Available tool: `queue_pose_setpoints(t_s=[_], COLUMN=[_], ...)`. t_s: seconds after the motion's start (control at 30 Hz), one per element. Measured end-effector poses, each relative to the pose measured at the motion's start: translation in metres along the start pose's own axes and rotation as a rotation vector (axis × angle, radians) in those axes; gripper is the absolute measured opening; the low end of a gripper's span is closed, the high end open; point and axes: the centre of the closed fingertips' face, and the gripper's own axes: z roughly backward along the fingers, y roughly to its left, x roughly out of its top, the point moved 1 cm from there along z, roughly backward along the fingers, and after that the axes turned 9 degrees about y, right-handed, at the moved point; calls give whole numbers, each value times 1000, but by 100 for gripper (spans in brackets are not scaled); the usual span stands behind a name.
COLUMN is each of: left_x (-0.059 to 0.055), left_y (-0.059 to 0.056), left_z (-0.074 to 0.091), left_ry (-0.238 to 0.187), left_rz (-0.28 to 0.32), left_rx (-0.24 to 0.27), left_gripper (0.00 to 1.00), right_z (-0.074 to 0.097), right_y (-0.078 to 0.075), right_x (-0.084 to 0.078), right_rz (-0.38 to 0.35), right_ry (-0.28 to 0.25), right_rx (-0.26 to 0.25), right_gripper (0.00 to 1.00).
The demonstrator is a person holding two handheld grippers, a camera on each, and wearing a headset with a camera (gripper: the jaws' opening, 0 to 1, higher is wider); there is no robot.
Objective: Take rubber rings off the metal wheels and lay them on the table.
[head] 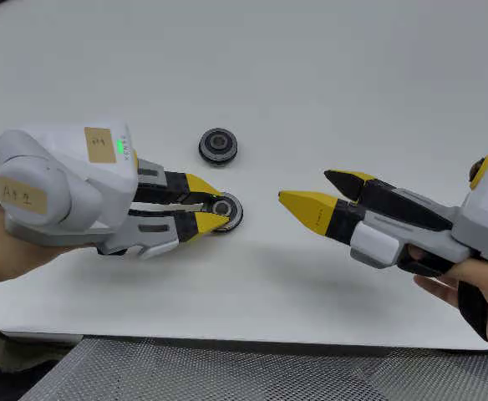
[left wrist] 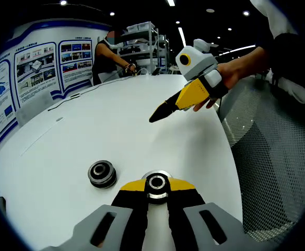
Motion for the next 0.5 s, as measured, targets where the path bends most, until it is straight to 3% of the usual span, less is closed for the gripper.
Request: queue_pose_setpoints(t_s=[0.1,0.4,0.5], left_x=[0,0,-1], left_y=[0,1,1], left_z=[0,0,0], left_ry=[6,31,30], left_rz=[4,3,9], left_rx=[2,-5,-6], left_gripper=[13,13,13], right_z=[-7,-34,-42], right_y=[9,18,24], right_x=[-4,-21,-29], right_rz=[-22,-124,-204], right_ry=[32,125,163], right_rx=[51,77,94], right_gripper=[58,55,50])
